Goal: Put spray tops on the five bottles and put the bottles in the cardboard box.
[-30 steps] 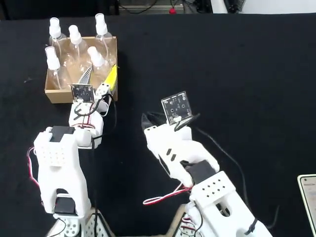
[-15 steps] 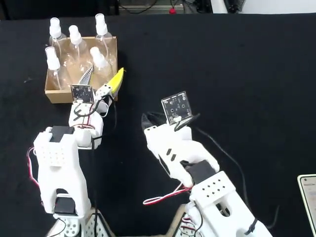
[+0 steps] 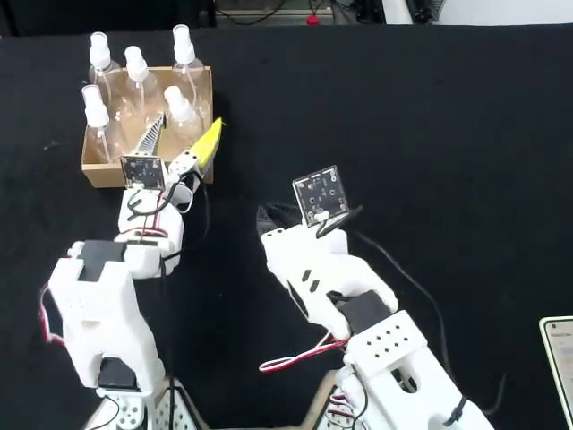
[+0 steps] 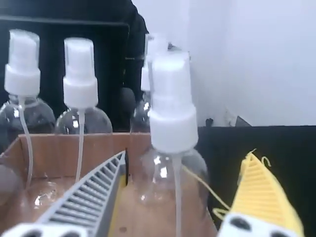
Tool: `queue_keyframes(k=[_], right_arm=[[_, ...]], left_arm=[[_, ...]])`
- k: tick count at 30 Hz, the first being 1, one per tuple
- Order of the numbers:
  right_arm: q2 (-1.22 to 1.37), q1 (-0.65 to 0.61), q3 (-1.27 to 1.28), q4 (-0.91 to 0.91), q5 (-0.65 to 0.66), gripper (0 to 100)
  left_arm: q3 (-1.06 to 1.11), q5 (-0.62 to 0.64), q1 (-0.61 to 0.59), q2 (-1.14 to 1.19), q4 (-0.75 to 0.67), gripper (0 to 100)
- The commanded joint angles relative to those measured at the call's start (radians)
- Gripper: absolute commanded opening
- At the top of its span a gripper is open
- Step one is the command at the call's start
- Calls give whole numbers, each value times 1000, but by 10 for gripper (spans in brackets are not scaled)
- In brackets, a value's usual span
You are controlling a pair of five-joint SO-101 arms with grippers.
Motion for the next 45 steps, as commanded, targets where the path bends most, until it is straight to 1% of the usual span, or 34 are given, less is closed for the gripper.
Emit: queue_keyframes(k=[1, 5, 7, 9, 12, 13, 15, 16, 20, 23, 26, 29, 30, 32, 35, 38, 41, 45], right_arm=[[-24, -8, -12, -29, 5, 29], [-24, -8, -12, -29, 5, 29], [-24, -8, -12, -29, 5, 29], [-24, -8, -12, -29, 5, 29], [-24, -9, -13, -29, 5, 29], [-24, -9, -13, -29, 5, 29], [-24, -6, -13, -29, 5, 29], [-24, -6, -13, -29, 5, 29], [-25, -5, -10, -29, 5, 29], [-25, -5, -7, -29, 5, 29], [-25, -5, -8, -29, 5, 29], [-33, -3, -21, -15, 5, 28], [-47, 8, -21, 20, 5, 28], [-94, 60, -33, 149, 5, 28], [-226, 150, -51, 370, 5, 28], [-395, 216, -28, 549, 6, 31], [-578, 265, 48, 626, 18, 32], [-828, 285, 214, 644, 133, 32]], left_arm=[[59, 6, -25, -109, 6, 345], [159, 3, -36, -175, 0, 344], [205, 8, -36, -233, 0, 308], [254, 8, -33, -305, 0, 224], [351, 2, -27, -437, 0, 45], [389, 2, -27, -486, 0, 18], [469, 2, -33, -582, 5, 77], [509, 2, -35, -624, 6, 87], [677, 2, -35, -783, 6, 23], [765, 2, -38, -861, 15, 30], [760, 5, -82, -898, 166, 30], [762, 8, -102, -937, 295, 30], [763, 8, -105, -954, 353, 30], [763, 8, -105, -999, 480, 30], [765, 8, -93, -1097, 721, 30], [766, 9, -85, -1238, 1007, 30], [766, 9, -84, -1412, 1326, 30], [768, 9, -87, -1680, 1718, 30]])
